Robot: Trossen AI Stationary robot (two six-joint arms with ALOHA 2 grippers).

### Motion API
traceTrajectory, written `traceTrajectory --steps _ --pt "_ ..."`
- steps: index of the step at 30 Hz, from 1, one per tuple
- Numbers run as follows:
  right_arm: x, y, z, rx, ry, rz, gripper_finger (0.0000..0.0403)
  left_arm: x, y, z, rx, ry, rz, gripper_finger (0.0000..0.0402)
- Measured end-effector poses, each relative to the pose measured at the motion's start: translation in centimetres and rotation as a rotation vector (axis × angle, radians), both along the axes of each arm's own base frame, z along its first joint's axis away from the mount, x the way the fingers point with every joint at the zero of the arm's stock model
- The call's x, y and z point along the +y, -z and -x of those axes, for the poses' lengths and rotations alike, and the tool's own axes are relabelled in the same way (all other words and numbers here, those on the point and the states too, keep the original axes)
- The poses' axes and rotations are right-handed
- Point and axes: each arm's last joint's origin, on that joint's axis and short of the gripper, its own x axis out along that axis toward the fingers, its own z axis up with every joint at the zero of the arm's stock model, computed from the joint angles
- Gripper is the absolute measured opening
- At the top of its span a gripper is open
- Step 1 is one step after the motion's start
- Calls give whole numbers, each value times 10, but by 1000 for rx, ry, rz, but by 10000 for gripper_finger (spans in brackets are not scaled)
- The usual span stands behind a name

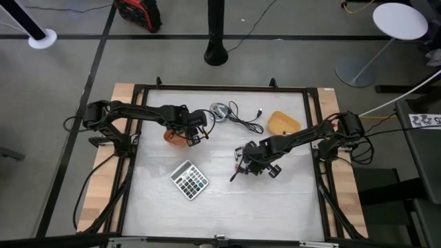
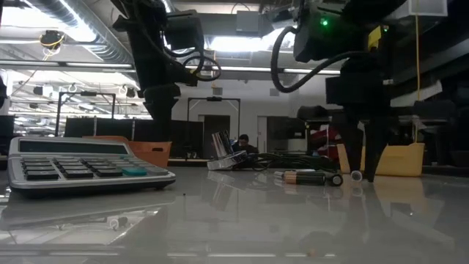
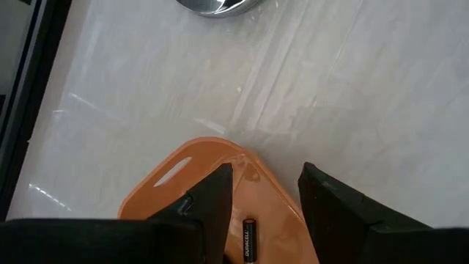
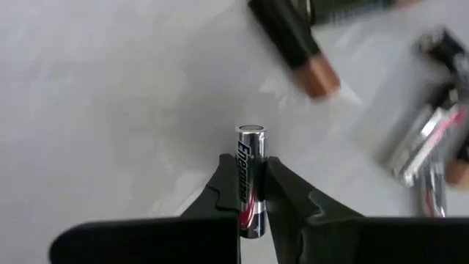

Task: Sort batteries
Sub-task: Put the silver battery into the yellow bin

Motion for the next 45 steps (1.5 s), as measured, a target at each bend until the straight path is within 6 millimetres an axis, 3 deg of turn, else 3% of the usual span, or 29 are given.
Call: traceTrajectory --steps 8,21,28,39,45 --pt "-1 -17 -1 68 7 50 24 -2 0 -2 -26 4 18 148" --pt "-12 -35 13 248 103 264 25 -31 -16 -38 -355 220 -24 148" --pt "-39 -41 27 378 251 327 25 -51 -22 -46 -450 276 -24 148" --pt "-97 -55 63 277 478 298 26 -83 -28 -63 -629 379 -29 148" --pt "-121 -54 71 284 568 276 26 -97 -14 -83 -729 432 -49 148"
